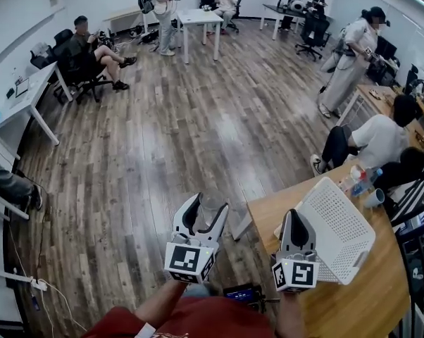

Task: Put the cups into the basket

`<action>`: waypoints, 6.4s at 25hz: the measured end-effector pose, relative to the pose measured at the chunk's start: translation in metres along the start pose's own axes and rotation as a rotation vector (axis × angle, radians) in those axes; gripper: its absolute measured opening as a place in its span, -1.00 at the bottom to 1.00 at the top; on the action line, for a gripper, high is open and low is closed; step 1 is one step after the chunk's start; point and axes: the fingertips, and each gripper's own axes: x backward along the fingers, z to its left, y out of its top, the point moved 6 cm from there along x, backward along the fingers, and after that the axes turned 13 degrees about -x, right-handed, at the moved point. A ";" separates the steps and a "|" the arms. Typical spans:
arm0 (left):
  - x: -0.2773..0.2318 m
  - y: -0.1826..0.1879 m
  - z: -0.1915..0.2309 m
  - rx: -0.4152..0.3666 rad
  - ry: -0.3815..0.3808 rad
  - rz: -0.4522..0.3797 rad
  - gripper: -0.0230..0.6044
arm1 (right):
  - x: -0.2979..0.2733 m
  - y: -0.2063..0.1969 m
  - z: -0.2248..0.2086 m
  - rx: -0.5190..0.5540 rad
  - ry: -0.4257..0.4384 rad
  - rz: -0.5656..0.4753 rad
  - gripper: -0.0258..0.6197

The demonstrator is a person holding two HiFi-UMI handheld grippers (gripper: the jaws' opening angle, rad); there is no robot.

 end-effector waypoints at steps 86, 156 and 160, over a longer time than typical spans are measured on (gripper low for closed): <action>-0.210 0.047 -0.361 -0.031 -1.078 -0.110 -0.07 | 0.215 0.066 -0.228 0.051 -1.019 -0.229 -0.88; -0.213 -0.130 -0.448 -0.471 -1.372 0.491 -0.09 | 0.228 0.038 -0.232 -0.031 -1.035 -0.236 -0.88; -0.214 -0.132 -0.448 -0.469 -1.363 0.501 -0.09 | 0.228 0.040 -0.231 -0.030 -1.030 -0.232 -0.88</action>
